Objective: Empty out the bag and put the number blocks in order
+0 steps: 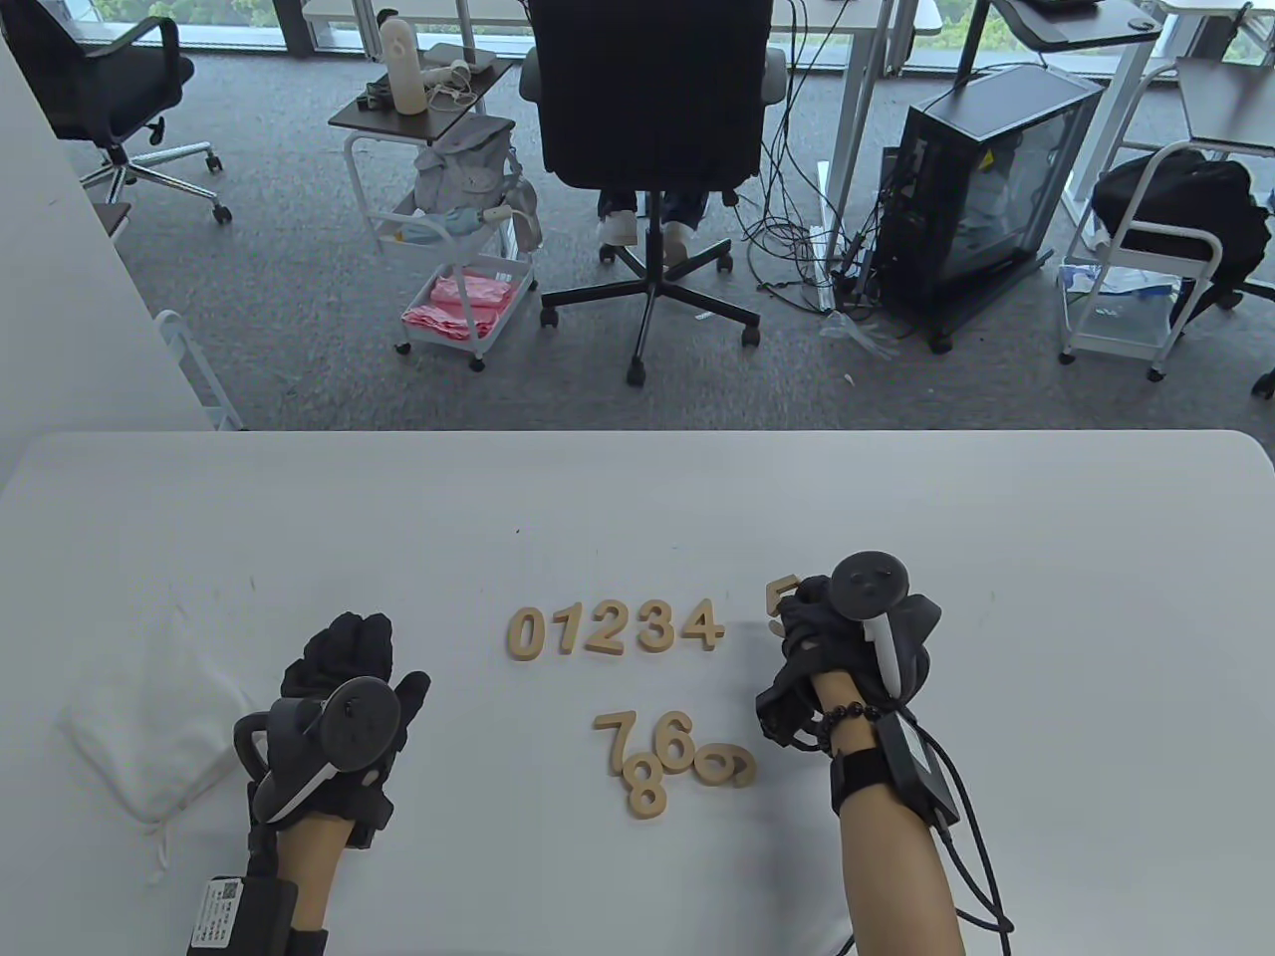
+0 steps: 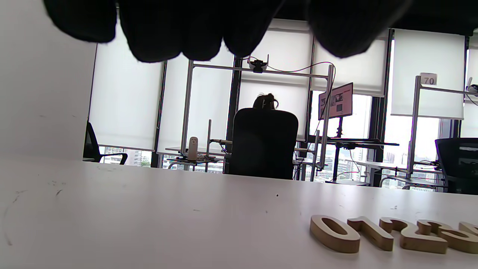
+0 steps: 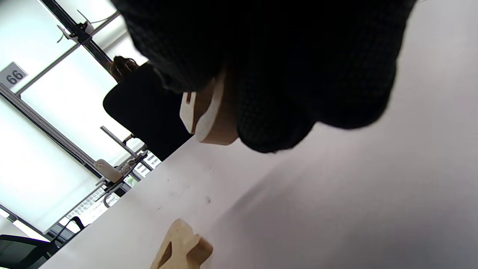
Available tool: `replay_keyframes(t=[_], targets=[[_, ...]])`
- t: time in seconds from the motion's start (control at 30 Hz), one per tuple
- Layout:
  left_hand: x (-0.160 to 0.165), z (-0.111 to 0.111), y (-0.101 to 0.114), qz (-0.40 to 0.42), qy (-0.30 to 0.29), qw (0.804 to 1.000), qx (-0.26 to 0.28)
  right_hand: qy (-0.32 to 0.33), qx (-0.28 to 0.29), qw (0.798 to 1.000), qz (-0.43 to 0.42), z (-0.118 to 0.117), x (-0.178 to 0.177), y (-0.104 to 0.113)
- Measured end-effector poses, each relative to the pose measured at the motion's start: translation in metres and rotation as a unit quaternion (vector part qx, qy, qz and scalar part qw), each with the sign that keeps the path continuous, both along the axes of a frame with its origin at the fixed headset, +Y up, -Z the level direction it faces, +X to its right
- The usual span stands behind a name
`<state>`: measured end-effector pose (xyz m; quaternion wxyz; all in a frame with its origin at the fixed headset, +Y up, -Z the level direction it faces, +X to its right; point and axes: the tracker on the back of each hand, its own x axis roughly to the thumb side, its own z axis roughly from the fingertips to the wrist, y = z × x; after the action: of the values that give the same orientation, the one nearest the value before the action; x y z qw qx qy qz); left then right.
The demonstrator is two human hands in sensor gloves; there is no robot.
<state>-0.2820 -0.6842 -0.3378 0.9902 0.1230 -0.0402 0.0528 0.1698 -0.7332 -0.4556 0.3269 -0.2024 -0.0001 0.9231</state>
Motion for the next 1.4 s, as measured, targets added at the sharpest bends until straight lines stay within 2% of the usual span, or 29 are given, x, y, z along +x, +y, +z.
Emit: replay_keyframes(t=[0.2, 0.43, 0.73, 1.13, 1.4], targets=[[-0.001, 0.0, 0.0, 0.001, -0.001, 1.0, 0.002, -0.004, -0.038, 0.998, 0.044, -0.021, -0.018, -0.014], [-0.001, 0.0, 0.0, 0.002, 0.0, 1.0, 0.001, -0.017, -0.063, 0.996, 0.064, -0.033, -0.028, -0.025], [-0.002, 0.0, -0.001, 0.001, 0.002, 1.0, 0.0, 0.001, -0.064, 0.988, 0.138, -0.039, -0.038, -0.029], [-0.001, 0.0, -0.001, 0.0, 0.002, 1.0, -0.003, 0.061, -0.068, 0.956, 0.277, -0.044, -0.061, -0.031], [-0.001, -0.001, -0.001, 0.0, 0.002, 1.0, -0.003, 0.06, -0.076, 0.958, 0.27, -0.043, -0.06, -0.031]])
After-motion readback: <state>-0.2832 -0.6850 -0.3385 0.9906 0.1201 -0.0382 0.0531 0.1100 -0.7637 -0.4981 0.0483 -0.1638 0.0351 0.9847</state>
